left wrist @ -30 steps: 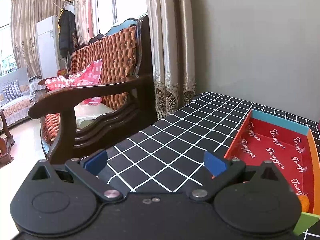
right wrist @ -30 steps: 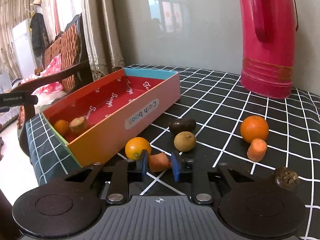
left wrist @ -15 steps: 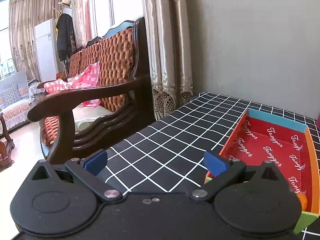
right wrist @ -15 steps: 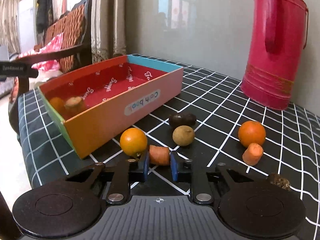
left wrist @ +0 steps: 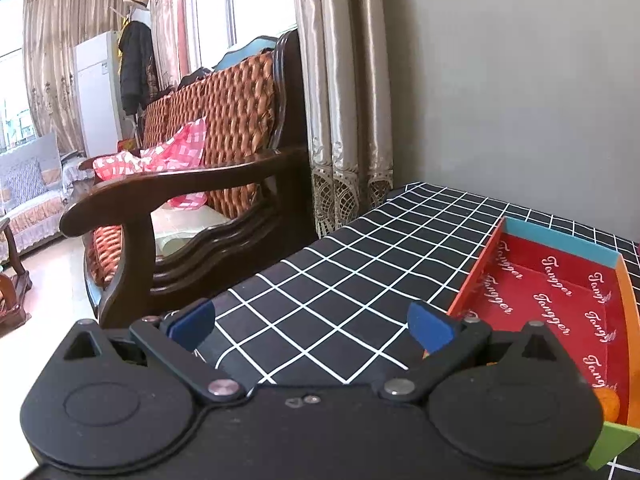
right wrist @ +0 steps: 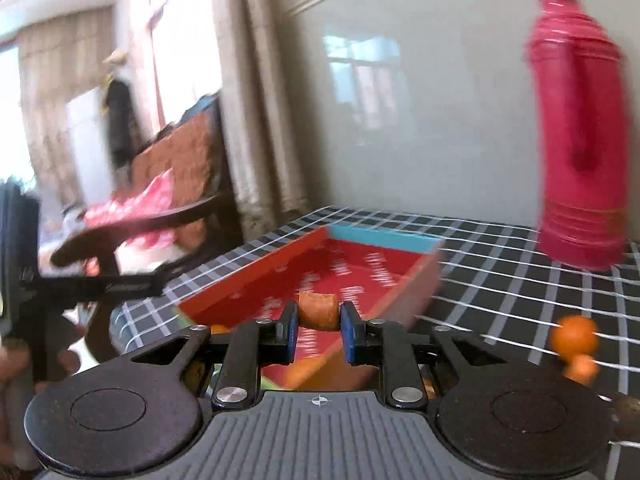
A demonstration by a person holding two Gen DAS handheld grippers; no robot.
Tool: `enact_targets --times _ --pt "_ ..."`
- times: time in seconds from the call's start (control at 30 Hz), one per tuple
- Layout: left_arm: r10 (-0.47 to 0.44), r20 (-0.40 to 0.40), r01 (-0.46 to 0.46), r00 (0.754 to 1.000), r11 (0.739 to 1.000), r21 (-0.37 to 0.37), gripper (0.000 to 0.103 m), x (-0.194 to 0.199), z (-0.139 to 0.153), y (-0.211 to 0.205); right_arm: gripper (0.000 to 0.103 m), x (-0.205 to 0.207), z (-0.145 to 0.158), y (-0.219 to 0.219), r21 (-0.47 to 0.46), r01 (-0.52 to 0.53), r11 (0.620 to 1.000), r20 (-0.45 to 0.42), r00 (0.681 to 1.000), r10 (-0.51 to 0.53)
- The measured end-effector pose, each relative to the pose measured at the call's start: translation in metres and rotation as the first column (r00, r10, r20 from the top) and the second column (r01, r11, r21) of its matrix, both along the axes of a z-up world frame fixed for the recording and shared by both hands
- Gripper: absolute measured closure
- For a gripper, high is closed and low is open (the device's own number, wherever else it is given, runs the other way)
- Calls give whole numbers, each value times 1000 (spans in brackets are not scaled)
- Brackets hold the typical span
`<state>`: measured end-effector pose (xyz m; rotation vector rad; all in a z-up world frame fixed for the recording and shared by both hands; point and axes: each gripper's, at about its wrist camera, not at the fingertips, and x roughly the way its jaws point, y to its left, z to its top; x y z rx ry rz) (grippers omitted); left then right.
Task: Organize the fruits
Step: 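Carry the carrot piece with the right tool into the box and release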
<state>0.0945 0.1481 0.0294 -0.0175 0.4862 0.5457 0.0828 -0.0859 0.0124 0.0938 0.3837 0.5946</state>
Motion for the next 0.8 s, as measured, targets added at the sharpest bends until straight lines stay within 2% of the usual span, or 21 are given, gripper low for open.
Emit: enact_targets --times 0.17,0.27,0.33,0.4,0.47,0.5,0.57,0.6,0.63,0.73,0.8 --pt "-2 -4 2 1000 1000 -5 6 1 0 0 80 -3 -8 38 -108 -44 993 43 998 49" --pt "-8 -3 8 1000 1000 -2 6 0 0 -4 79 -4 -12 45 -124 -42 991 52 997 49" --pt "-13 -3 13 1000 1000 -2 6 1 0 -5 67 -4 -13 44 -124 -28 992 57 998 35" --pt "-15 -1 15 1000 1000 -3 6 0 0 -6 26 -4 -11 39 -108 16 994 78 997 -7" --pt "-19 3 19 1000 1000 -1 6 0 0 -8 11 -9 -6 27 -81 88 993 115 990 -78" --pt "-23 4 23 1000 1000 -2 6 0 1 -9 9 -12 -4 21 -73 124 990 137 984 -113" --pt "-37 9 37 999 999 -2 6 0 1 -14 6 -17 0 8 -71 205 976 167 967 -191" --pt "-45 13 45 999 999 1 6 -1 2 -17 0 -19 2 2 -67 250 966 177 956 -235" --pt "-56 17 56 998 998 3 6 -1 3 -19 0 -20 2 -5 -61 301 952 185 940 -285" --pt "-108 31 107 994 994 10 6 -3 4 -34 0 -22 6 -26 -52 428 902 195 890 -411" --pt "-159 48 158 986 987 18 6 -6 5 -47 0 -26 7 -38 -48 523 851 209 839 -503"
